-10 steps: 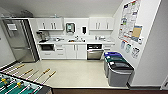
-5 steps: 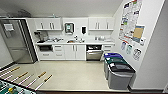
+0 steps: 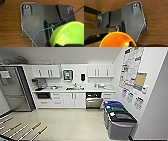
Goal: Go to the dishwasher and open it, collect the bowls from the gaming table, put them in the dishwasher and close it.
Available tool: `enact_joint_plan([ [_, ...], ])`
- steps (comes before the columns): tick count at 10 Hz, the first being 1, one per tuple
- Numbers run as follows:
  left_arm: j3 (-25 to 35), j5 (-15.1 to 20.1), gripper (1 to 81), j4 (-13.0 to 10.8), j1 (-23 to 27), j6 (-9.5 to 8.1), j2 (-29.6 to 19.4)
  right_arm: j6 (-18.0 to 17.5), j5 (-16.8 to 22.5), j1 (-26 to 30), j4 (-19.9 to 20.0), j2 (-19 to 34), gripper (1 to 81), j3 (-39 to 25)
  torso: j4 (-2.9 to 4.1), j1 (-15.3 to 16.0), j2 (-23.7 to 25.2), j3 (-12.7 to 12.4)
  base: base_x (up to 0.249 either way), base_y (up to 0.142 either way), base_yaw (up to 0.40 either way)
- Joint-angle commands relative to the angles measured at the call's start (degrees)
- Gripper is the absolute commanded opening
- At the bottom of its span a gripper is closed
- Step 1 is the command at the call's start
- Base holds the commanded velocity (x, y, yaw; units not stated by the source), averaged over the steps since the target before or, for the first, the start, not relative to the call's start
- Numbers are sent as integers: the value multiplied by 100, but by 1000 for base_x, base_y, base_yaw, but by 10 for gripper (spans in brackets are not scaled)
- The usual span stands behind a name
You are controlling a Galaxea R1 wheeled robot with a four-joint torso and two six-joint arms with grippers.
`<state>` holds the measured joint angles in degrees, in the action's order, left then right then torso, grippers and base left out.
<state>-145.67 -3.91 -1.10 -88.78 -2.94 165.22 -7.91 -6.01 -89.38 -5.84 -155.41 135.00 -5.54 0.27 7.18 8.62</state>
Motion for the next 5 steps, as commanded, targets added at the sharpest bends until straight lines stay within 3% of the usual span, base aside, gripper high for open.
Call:
enact_joint_plan([
  [1,20,312,10,-13,225,21,-76,27,267,249,-84,139,10,-45,2,0,0,0,162,-64,0],
  [5,20,312,10,-5,225,21,-94,27,267,249,-93,130,10,-62,0,-2,2,-2,161,0,0],
])
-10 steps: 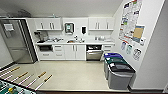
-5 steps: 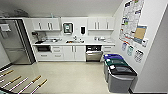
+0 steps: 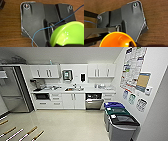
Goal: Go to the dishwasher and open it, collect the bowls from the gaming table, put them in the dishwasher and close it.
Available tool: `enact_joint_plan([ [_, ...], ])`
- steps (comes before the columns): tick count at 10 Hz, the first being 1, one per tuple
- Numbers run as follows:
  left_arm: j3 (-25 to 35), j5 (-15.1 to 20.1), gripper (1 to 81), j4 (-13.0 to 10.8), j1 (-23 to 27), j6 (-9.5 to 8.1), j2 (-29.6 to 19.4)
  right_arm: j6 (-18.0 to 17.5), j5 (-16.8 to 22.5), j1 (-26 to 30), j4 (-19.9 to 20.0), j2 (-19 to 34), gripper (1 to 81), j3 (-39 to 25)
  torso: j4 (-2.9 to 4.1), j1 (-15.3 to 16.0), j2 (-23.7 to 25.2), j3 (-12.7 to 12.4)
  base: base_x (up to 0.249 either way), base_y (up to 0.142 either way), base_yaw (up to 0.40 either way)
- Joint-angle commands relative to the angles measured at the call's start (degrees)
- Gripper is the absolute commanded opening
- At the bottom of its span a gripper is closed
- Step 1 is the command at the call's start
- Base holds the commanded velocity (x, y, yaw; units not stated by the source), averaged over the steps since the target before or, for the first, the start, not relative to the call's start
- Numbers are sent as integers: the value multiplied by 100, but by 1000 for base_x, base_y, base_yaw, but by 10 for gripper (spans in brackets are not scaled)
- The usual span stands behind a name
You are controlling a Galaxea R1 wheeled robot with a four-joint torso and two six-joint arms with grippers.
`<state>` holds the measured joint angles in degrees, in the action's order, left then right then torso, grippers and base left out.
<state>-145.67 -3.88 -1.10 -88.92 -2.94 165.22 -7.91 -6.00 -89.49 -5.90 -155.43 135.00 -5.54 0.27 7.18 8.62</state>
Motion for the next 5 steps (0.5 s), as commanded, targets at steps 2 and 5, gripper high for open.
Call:
enact_joint_plan([
  [2,20,309,10,-5,239,21,-85,27,266,260,-87,132,10,-62,0,0,0,-2,161,0,0],
  [5,20,309,10,-5,239,21,-85,27,266,260,-78,132,10,-54,0,0,0,-2,161,0,0],
])
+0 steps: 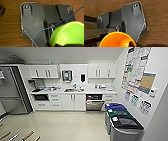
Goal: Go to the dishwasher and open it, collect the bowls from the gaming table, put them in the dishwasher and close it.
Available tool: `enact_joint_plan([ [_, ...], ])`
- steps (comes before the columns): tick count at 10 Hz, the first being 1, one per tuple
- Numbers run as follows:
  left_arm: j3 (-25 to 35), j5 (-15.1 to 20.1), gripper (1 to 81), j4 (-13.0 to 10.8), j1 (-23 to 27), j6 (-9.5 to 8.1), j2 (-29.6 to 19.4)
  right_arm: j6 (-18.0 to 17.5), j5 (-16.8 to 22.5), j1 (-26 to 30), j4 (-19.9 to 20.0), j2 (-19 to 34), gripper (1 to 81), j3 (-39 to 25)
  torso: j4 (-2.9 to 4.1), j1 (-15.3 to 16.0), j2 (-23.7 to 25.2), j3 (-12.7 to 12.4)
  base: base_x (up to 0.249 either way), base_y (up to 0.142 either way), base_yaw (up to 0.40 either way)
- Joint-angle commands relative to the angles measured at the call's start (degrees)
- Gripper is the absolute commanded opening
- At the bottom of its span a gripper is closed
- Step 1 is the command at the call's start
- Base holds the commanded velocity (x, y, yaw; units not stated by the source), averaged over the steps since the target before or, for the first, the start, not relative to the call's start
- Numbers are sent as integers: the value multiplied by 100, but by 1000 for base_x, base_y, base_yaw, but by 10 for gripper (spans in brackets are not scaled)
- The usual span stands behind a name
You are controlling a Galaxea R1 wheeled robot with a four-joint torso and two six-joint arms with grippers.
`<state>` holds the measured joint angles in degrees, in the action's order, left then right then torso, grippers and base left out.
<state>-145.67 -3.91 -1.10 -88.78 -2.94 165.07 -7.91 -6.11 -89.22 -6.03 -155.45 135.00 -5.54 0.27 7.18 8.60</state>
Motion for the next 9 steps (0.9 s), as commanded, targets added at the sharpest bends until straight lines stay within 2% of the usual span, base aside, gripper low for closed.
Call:
enact_joint_plan([
  [1,20,312,10,-5,225,21,-70,27,277,233,-65,135,10,-45,0,0,0,0,167,0,0],
  [9,20,303,10,13,225,21,-53,27,277,233,-73,126,10,-27,0,0,0,0,178,0,0],
])
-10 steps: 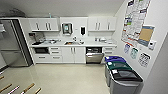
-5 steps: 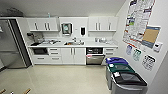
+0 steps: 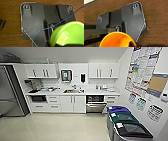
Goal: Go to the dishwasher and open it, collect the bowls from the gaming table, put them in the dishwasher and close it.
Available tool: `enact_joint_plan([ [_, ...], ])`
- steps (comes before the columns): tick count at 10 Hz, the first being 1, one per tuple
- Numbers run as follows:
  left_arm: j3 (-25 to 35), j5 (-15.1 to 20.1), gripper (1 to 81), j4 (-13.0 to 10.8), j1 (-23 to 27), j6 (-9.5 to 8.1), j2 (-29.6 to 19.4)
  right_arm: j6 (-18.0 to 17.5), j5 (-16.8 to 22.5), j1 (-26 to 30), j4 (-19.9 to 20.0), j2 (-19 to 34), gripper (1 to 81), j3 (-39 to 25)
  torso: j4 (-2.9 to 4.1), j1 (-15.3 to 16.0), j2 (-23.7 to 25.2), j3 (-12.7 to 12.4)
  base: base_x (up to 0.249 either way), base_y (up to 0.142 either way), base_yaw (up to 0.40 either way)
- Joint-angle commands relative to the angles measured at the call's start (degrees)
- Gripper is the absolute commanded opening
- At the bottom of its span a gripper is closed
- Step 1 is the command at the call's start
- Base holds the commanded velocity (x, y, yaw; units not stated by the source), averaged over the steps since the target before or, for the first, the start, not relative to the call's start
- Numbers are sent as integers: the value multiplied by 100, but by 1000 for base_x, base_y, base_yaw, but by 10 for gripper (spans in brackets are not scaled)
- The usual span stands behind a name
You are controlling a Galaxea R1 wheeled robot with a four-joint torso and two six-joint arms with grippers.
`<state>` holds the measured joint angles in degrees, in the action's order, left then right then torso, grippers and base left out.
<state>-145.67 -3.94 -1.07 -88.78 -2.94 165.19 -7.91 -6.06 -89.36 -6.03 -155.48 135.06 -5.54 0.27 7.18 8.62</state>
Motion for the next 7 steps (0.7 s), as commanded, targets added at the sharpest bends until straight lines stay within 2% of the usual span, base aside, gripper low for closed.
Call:
enact_joint_plan([
  [1,20,297,10,11,225,21,-56,27,272,247,-73,129,10,-33,0,0,0,-2,184,0,0],
  [7,12,288,10,-15,234,21,23,27,254,247,-161,120,10,-77,0,-2,2,-2,206,0,0],
])
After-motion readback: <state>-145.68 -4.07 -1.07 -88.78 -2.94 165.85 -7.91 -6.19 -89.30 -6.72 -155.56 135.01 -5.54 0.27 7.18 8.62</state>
